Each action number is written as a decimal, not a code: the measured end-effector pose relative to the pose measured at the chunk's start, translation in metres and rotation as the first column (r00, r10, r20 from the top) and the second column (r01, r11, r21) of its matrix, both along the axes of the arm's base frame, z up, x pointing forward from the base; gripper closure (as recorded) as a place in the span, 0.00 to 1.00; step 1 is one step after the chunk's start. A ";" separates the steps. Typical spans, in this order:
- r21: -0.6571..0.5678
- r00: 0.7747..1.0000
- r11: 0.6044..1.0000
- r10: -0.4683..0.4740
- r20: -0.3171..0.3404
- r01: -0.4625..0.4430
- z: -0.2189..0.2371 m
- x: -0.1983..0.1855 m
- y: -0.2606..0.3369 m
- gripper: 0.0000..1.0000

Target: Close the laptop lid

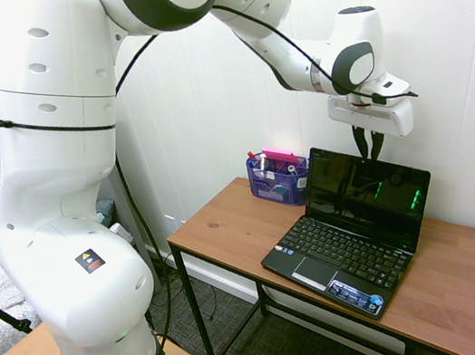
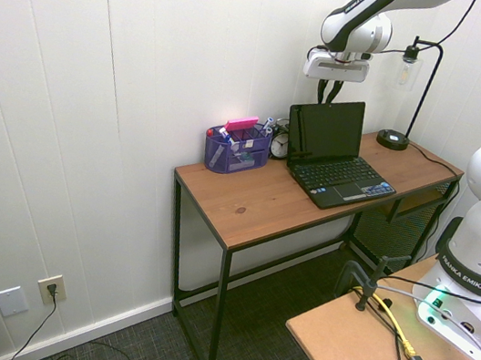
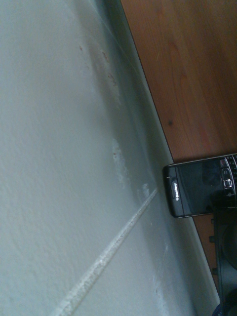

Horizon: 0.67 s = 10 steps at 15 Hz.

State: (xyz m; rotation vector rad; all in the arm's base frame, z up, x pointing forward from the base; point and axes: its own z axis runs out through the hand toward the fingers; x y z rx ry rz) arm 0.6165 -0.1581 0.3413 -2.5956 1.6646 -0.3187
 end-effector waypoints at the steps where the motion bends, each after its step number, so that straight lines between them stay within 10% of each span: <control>1: 0.001 1.000 1.000 0.001 -0.006 -0.001 -0.001 -0.001 0.000 1.00; 10: 0.012 0.999 1.000 0.017 -0.037 -0.016 -0.010 -0.033 0.003 1.00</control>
